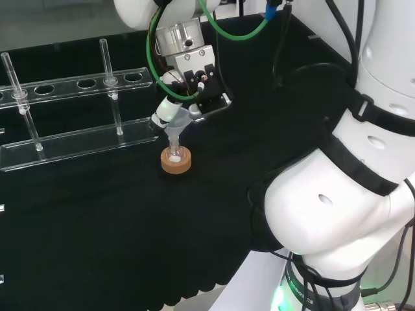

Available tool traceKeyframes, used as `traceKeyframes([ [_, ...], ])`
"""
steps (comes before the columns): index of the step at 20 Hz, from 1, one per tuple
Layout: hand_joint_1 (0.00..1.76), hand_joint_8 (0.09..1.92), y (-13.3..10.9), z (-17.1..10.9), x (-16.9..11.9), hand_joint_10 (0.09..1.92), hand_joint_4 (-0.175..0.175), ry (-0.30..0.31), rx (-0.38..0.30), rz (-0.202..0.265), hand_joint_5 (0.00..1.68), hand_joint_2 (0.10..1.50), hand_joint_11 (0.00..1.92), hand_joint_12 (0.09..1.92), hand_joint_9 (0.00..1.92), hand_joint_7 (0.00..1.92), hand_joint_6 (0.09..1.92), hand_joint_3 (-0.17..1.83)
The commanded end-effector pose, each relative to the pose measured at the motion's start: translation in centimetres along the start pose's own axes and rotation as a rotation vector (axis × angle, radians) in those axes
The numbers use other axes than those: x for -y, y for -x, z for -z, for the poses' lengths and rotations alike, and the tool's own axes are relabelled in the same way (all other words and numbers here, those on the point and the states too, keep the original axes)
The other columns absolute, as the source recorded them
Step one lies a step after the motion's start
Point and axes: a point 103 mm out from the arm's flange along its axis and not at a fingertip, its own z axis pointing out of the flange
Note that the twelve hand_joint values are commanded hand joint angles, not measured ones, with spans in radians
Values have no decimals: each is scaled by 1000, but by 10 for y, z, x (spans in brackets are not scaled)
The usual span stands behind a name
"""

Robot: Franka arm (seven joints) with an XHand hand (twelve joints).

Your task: Remove the funnel from the round-bottom flask.

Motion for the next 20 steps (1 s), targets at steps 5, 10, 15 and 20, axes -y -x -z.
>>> traceKeyframes([
  [5,602,87,-2,-10,-14,795,12,-14,22,14,0,730,170,1510,0,0,87,52],
  [10,639,87,-2,-15,-23,796,15,-19,28,21,0,735,171,1507,0,0,87,53],
  [15,673,87,-3,-16,-27,810,18,-9,31,21,0,742,169,1505,0,0,87,55],
  [20,691,87,0,-20,-36,855,16,13,16,22,0,752,172,1504,15,8,87,60],
])
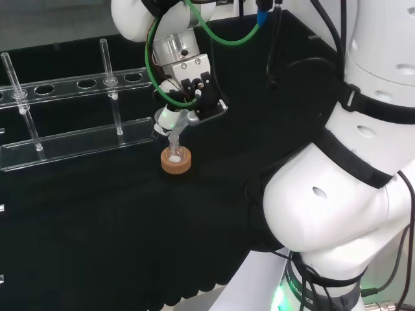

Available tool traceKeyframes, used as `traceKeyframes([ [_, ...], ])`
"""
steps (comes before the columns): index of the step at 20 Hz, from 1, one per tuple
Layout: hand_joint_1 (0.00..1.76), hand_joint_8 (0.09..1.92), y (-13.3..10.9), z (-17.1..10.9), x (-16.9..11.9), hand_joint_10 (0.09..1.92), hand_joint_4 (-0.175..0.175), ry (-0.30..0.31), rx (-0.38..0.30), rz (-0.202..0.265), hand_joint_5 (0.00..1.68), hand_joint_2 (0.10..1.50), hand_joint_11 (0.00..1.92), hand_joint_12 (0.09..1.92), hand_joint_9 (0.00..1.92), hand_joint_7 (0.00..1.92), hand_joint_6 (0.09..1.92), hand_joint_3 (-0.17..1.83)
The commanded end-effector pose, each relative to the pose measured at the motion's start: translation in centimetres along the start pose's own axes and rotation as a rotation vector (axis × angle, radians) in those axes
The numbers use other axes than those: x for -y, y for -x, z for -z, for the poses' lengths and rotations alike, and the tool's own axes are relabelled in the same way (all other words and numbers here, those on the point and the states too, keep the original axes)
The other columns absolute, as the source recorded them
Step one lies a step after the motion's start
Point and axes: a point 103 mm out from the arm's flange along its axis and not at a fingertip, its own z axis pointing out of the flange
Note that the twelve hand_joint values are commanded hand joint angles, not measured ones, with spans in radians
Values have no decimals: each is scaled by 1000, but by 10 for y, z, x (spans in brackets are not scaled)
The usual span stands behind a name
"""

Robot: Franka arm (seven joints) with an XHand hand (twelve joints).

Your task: Remove the funnel from the round-bottom flask.

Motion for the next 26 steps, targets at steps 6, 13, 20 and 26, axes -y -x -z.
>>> traceKeyframes([
  [6,732,87,5,-13,-20,878,11,27,-11,1,23,767,193,1499,64,51,87,70],
  [13,737,88,8,-16,-21,836,7,45,-23,-10,74,766,227,1471,162,98,87,88],
  [20,746,635,12,-19,-23,736,-8,50,-31,-12,189,726,293,1446,370,16,87,222],
  [26,749,713,10,-21,-27,659,-21,41,-23,-23,258,697,376,1402,547,148,87,332],
])
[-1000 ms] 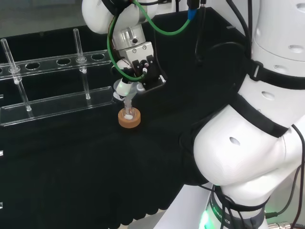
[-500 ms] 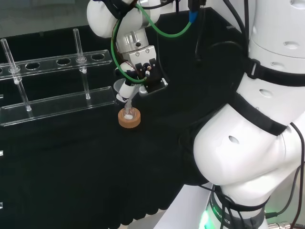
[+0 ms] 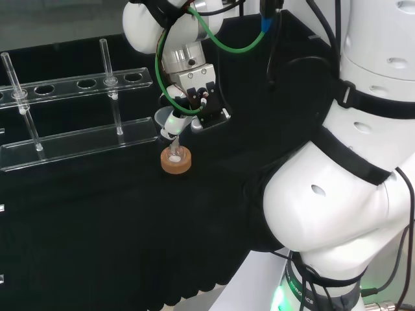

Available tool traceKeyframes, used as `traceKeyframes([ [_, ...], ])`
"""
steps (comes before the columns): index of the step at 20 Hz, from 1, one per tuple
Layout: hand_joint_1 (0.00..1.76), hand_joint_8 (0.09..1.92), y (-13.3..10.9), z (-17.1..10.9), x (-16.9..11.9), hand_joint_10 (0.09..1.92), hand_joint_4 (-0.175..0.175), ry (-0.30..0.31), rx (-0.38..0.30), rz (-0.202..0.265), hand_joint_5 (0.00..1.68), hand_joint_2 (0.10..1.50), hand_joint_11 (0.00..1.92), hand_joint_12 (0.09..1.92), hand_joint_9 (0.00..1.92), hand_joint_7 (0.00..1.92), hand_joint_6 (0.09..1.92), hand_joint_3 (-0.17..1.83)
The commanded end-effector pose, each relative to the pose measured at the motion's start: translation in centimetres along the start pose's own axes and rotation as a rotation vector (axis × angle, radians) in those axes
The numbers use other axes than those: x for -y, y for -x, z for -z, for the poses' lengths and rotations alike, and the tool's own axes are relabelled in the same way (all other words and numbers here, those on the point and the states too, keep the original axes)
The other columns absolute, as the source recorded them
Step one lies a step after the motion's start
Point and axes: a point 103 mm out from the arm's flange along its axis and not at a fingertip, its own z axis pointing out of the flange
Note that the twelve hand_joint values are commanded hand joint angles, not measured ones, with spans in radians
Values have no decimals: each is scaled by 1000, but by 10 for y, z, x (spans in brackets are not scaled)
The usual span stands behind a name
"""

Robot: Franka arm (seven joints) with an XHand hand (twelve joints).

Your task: Remove the funnel from the round-bottom flask.

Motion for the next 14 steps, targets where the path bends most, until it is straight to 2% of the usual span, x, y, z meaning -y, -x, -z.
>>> traceKeyframes([
  [1,751,717,0,-1,-4,655,-23,-5,8,-13,268,697,385,1399,561,166,87,341],
  [4,756,721,0,-1,-5,640,-30,-2,5,-23,292,697,431,1372,606,208,87,375],
  [10,783,731,-2,6,-4,583,-53,66,60,-38,392,740,617,1266,767,361,87,463],
  [14,817,732,-3,12,-2,532,-66,71,70,-34,463,766,719,1189,862,437,87,498],
])
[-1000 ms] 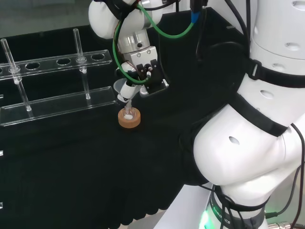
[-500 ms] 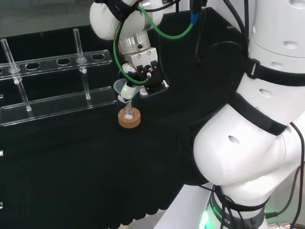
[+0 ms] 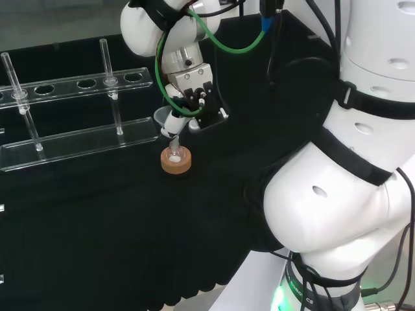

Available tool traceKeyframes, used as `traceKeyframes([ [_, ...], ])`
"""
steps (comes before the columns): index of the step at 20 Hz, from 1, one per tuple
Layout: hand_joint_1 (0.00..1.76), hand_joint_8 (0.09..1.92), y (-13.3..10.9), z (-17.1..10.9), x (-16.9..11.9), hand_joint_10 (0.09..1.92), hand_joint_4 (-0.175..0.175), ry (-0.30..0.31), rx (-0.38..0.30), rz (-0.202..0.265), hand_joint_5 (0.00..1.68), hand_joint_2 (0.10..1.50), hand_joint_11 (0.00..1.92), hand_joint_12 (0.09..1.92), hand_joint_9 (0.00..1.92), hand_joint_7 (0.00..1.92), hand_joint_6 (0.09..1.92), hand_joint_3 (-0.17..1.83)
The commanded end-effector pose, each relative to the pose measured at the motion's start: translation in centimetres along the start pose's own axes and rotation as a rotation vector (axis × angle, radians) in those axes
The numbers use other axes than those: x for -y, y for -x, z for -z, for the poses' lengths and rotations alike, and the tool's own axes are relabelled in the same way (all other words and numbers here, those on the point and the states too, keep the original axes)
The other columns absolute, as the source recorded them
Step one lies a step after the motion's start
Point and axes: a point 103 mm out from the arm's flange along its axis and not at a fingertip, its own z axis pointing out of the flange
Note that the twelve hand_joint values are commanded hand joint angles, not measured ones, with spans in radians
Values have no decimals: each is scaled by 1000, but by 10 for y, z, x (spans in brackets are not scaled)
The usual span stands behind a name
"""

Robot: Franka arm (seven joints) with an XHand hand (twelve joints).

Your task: Remove the funnel from the round-bottom flask.

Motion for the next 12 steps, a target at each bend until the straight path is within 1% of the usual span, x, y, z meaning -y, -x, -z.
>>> traceKeyframes([
  [1,821,734,-2,9,3,524,-67,28,25,6,476,769,734,1179,874,445,87,501],
  [5,828,737,-2,13,4,514,-68,31,23,10,507,775,758,1165,894,457,87,506],
  [7,830,738,-1,17,8,513,-68,40,9,11,522,775,762,1161,900,459,87,507],
  [12,832,742,1,29,16,509,-66,48,23,0,561,776,767,1152,915,468,97,508],
])
